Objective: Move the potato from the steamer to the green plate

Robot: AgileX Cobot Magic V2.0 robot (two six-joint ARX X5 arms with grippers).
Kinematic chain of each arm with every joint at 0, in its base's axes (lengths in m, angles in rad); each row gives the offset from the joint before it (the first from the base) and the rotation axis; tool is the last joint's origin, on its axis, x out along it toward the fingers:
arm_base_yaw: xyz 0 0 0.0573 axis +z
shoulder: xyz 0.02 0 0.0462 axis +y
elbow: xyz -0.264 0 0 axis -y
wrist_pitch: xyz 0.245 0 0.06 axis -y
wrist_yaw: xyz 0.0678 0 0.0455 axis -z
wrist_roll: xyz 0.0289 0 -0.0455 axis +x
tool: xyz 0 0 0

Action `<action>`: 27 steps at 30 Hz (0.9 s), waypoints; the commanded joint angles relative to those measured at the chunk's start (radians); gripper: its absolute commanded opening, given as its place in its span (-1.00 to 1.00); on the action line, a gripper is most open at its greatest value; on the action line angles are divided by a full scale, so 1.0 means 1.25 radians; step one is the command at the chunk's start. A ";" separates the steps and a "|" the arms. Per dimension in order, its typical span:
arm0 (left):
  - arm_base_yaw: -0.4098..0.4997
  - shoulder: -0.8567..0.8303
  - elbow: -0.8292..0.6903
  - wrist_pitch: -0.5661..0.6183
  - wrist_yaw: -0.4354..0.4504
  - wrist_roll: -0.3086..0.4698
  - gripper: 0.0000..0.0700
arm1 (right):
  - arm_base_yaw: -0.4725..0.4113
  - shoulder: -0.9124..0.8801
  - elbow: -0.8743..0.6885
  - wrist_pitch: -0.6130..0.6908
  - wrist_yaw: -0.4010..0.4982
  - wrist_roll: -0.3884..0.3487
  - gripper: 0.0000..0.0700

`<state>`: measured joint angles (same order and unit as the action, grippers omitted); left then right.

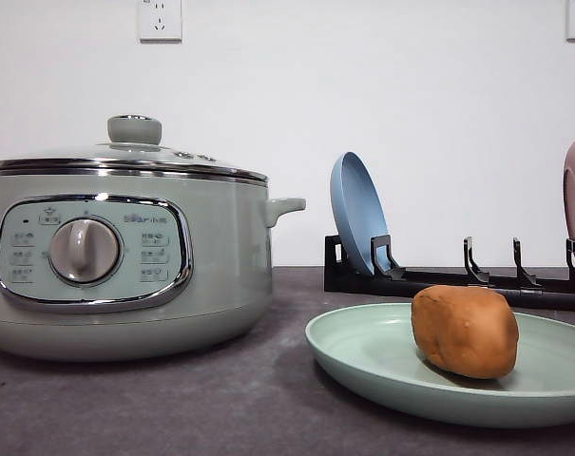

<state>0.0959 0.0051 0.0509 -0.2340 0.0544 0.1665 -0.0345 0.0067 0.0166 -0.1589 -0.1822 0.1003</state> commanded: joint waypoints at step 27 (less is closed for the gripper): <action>0.002 -0.002 -0.006 -0.027 0.002 -0.002 -1.00 | -0.001 -0.002 -0.004 0.001 0.000 -0.006 -0.99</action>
<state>0.0959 0.0051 0.0509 -0.2340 0.0544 0.1665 -0.0345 0.0067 0.0166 -0.1589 -0.1822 0.1001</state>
